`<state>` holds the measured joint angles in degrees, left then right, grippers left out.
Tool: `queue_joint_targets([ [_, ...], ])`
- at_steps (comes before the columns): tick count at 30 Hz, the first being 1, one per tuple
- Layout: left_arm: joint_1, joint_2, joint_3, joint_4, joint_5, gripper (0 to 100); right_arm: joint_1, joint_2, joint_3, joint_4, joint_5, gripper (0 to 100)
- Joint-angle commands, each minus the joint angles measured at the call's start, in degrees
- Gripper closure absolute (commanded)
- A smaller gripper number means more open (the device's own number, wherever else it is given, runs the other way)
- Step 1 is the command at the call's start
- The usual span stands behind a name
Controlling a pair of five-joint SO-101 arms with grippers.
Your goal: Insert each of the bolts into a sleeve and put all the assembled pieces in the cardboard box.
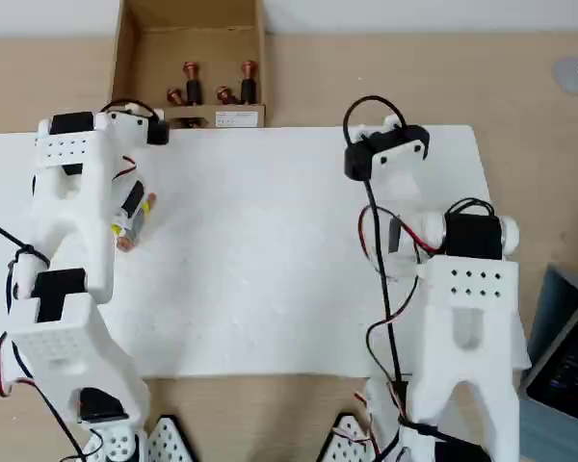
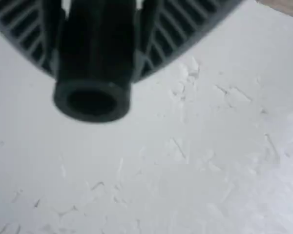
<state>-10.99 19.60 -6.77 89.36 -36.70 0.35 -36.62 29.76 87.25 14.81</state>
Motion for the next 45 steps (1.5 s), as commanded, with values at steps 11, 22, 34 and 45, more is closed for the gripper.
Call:
queue_joint_targets([
  [11,0.4,7.9,-4.7,-3.7,-0.4,91,-0.5,-2.0,-0.2,-1.1,-0.1,98.8],
  [22,0.1,13.9,-6.8,-3.3,-0.1,99,-0.5,-2.0,-0.3,-1.1,-0.1,98.8],
  [34,0.6,7.1,-20.1,9.0,14.9,99,-0.5,-2.0,-0.3,-0.8,-0.1,98.8],
  [45,0.4,-5.1,-19.1,11.1,26.3,100,-0.5,-2.0,-0.3,-0.5,-0.1,98.8],
])
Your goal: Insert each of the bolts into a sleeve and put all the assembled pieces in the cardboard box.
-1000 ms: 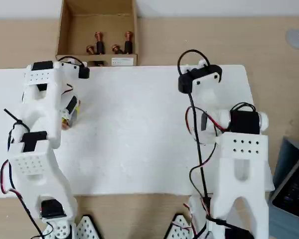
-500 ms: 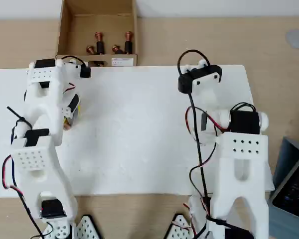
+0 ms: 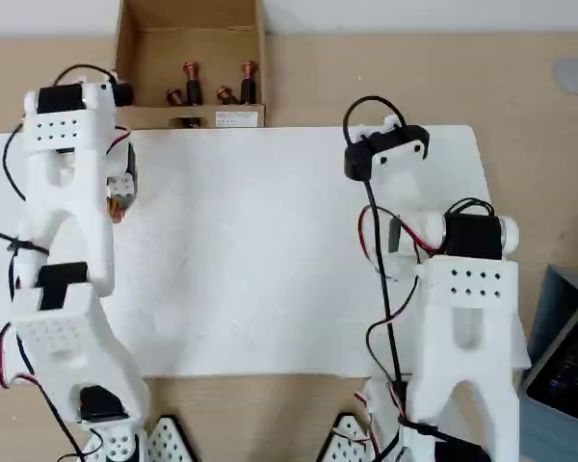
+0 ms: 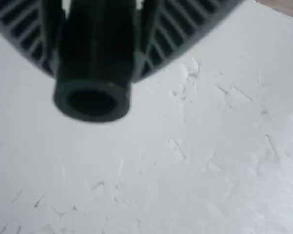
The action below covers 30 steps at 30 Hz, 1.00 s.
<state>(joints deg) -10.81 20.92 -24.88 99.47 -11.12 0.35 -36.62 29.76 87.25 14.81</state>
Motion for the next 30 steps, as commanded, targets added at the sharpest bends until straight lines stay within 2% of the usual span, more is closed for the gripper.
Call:
queue_joint_targets([
  [1,0.1,-7.7,-0.2,1.0,0.8,100,-0.5,-2.0,-0.3,-0.5,-0.1,98.8],
  [4,-0.3,-11.1,2.1,1.0,5.5,100,-0.5,-2.0,-0.2,-0.4,-0.1,98.8],
  [15,-6.9,-16.7,9.8,1.0,38.2,100,-0.5,-2.0,0.0,0.7,-0.1,98.8],
  [25,-7.2,-16.2,16.2,1.0,78.5,100,-0.7,-2.0,0.0,0.6,-0.1,98.8],
  [30,-7.2,-16.2,15.8,0.9,87.3,100,-0.7,-1.9,0.0,0.6,-0.1,98.8],
])
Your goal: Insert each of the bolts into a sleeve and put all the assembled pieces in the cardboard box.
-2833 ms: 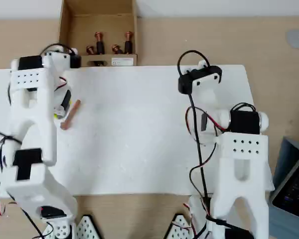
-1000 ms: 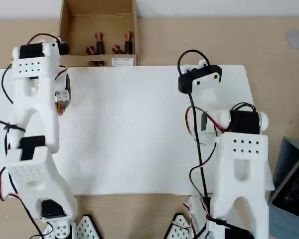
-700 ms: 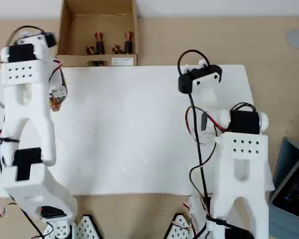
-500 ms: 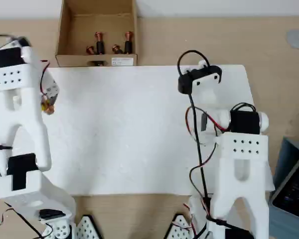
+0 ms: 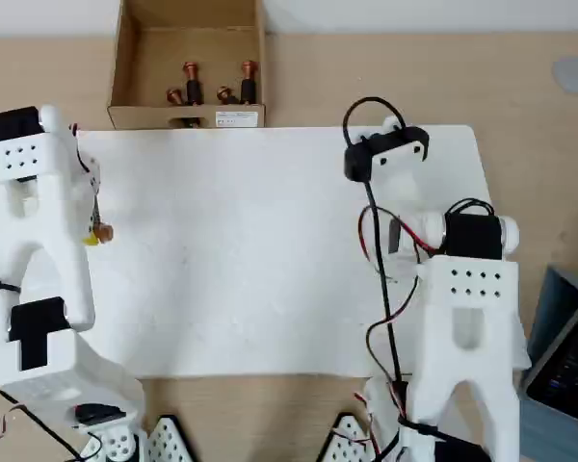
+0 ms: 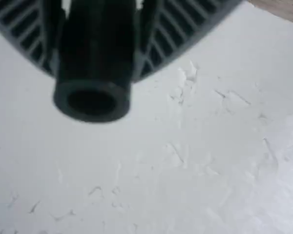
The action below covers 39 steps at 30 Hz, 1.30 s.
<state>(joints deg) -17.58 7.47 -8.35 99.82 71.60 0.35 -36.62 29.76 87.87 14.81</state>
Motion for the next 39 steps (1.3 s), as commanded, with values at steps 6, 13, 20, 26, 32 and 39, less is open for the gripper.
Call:
queue_joint_targets([
  [6,-0.4,-2.8,-0.4,0.5,5.9,100,-0.7,-1.9,0.0,0.0,-0.1,98.8],
  [13,-0.4,-2.8,-0.4,0.5,3.5,99,-0.7,-1.9,0.0,0.0,0.0,98.8],
  [20,0.0,-2.9,1.1,0.5,1.5,82,-0.8,-1.9,0.0,0.0,0.0,98.8],
  [26,0.0,-3.0,3.5,0.5,1.1,81,-0.8,-1.9,0.0,0.0,0.0,98.8],
  [32,-0.1,-3.3,3.0,0.5,-17.1,81,-0.8,-1.9,0.0,0.0,0.0,98.8],
  [39,-0.6,-3.3,-0.3,0.6,-41.6,82,-0.8,-1.9,0.0,0.0,0.0,98.8],
])
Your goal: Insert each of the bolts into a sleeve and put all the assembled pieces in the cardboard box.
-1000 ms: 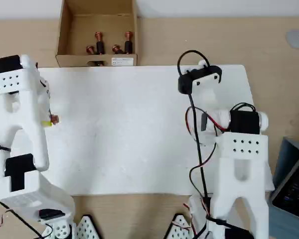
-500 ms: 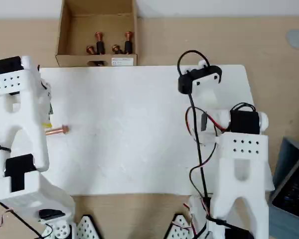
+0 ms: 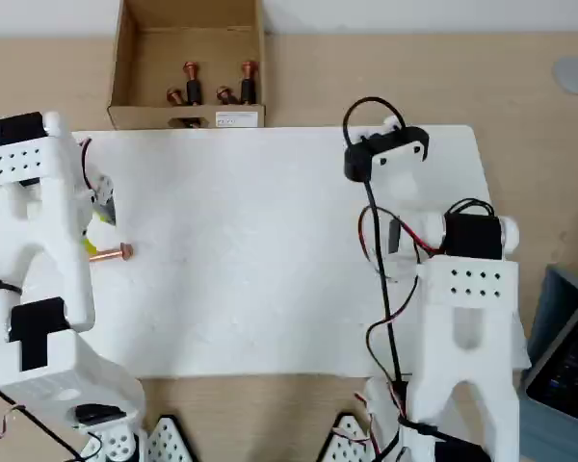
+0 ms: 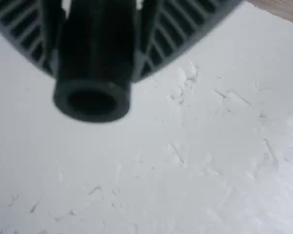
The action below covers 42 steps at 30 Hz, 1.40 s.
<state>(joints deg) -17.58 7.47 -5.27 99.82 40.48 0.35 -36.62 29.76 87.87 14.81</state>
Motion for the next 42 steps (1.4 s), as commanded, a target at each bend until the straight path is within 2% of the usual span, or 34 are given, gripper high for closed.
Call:
queue_joint_targets([
  [1,-0.6,-3.3,-3.9,0.6,-14.8,82,-0.8,-1.9,0.0,0.0,0.0,98.8],
  [19,-0.6,-3.3,-3.9,0.6,-81.2,82,-0.7,-1.7,0.0,0.0,0.0,98.8],
  [32,-0.9,-1.8,-2.5,0.6,-111.7,82,-0.5,-1.5,2.3,0.1,0.0,98.8],
  [37,-1.7,2.4,-0.4,0.6,-119.5,82,-0.7,-1.5,2.7,0.1,1.3,98.8],
  [42,-2.6,7.2,-2.9,0.5,-123.9,83,-0.7,-1.5,2.6,-0.2,2.3,98.8],
])
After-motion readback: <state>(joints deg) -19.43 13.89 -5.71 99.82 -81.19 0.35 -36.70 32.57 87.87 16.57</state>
